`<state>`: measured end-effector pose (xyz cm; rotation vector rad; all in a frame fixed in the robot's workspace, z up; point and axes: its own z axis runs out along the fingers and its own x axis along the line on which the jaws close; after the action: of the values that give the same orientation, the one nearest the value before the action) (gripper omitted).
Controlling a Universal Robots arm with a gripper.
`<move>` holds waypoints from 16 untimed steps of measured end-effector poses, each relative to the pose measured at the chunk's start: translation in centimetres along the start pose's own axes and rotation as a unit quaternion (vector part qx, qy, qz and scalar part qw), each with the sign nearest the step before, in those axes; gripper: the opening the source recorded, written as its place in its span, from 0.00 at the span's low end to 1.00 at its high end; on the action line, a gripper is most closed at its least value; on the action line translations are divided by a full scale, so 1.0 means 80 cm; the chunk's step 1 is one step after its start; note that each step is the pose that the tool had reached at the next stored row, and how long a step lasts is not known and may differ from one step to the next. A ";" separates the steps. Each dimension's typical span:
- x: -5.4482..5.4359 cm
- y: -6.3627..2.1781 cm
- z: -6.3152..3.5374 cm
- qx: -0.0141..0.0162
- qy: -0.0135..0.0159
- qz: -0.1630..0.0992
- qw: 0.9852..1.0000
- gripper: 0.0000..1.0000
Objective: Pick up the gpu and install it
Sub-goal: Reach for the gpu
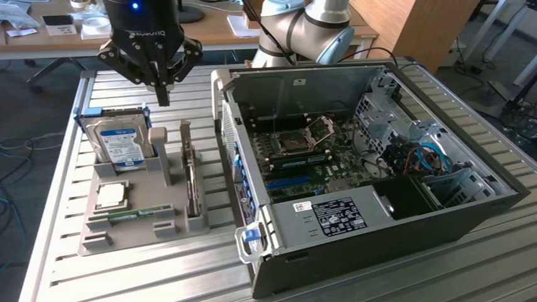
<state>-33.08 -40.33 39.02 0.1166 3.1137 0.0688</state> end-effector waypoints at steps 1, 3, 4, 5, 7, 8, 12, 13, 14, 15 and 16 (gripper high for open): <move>0.000 0.000 0.000 0.000 0.000 0.000 1.000 0.11; -0.001 0.000 0.000 0.000 0.000 0.000 1.000 0.11; -0.002 0.000 0.000 0.000 0.000 0.000 1.000 0.11; -0.004 0.000 0.000 0.000 0.000 0.000 1.000 0.11; -0.006 0.000 0.000 0.000 0.000 0.000 1.000 0.11; -0.008 0.001 0.000 0.000 0.000 0.000 1.000 0.11; -0.010 0.001 0.000 0.000 0.000 0.000 1.000 0.11; -0.010 0.001 0.000 0.000 0.000 0.000 1.000 0.11; -0.010 0.001 0.000 0.000 0.000 0.000 1.000 0.11; -0.010 0.001 0.000 0.000 0.000 0.000 1.000 0.11; -0.010 0.001 0.000 0.000 0.000 0.000 1.000 0.11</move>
<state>-32.25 -40.33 39.02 0.1166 3.1136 0.0688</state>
